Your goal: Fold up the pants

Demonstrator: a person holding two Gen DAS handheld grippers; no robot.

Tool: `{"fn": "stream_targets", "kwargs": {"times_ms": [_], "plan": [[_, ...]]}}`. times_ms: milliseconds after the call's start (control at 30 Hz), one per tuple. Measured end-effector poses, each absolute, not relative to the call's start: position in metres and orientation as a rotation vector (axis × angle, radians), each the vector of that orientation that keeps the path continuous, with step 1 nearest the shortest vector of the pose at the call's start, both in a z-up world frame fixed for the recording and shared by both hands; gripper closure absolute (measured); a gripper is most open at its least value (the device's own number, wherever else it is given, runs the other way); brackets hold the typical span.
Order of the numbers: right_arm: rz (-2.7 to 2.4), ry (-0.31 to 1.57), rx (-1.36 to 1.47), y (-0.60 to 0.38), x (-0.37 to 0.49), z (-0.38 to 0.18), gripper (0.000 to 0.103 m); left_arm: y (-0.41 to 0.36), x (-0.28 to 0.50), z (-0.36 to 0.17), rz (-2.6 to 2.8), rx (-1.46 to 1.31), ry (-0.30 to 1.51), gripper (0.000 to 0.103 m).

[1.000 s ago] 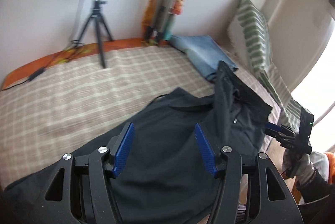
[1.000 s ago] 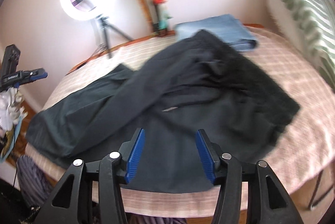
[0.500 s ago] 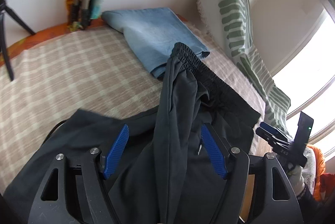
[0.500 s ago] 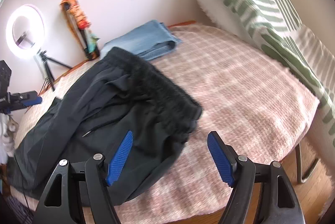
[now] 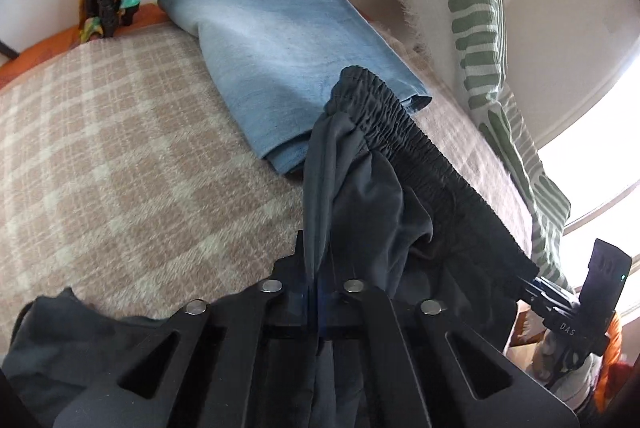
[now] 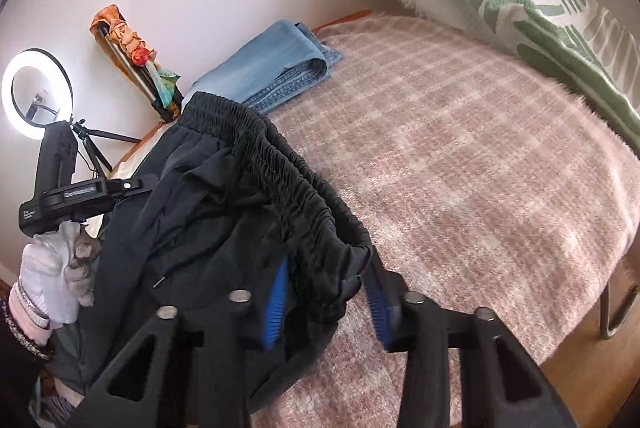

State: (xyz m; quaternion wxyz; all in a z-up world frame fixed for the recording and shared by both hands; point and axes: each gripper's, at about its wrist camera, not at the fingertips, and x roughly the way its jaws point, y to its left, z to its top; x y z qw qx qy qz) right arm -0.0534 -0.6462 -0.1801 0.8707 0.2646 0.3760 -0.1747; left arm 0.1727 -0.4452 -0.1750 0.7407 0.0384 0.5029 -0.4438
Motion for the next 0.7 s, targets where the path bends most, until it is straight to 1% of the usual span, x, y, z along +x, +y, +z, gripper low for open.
{"fn": "stream_targets", "kwargs": {"times_ms": [33, 100, 200, 333, 400, 467, 600, 667, 700], "plan": [[-0.363, 0.788, 0.552, -0.646, -0.052, -0.18, 0.074, -0.449, 0.172, -0.173, -0.985, 0.09, 1.084, 0.102], [-0.359, 0.793, 0.548, -0.646, -0.052, -0.182, 0.077, -0.449, 0.166, -0.167, -1.008, 0.092, 1.062, 0.102], [-0.372, 0.798, 0.547, -0.648, -0.055, -0.184, 0.078, -0.45, 0.144, -0.148, -1.081, 0.106, 1.007, 0.102], [-0.398, 0.793, 0.536, -0.651, -0.063, -0.18, 0.068, -0.458, 0.094, -0.126, -1.203, 0.229, 0.897, 0.102], [-0.419, 0.771, 0.508, -0.651, -0.07, -0.172, 0.065, -0.462, 0.065, -0.121, -1.27, 0.277, 0.87, 0.102], [-0.433, 0.727, 0.498, -0.653, -0.08, -0.16, 0.064, -0.467, 0.042, -0.12, -1.331, 0.308, 0.862, 0.102], [-0.36, 0.63, 0.606, -0.672, -0.1, -0.143, 0.057, -0.482, -0.013, -0.136, -1.434, 0.469, 0.848, 0.102], [-0.298, 0.596, 0.679, -0.682, -0.105, -0.139, 0.052, -0.488, -0.03, -0.149, -1.444, 0.539, 0.845, 0.102], [-0.254, 0.581, 0.722, -0.688, -0.105, -0.139, 0.045, -0.491, -0.036, -0.158, -1.442, 0.572, 0.863, 0.102]]}}
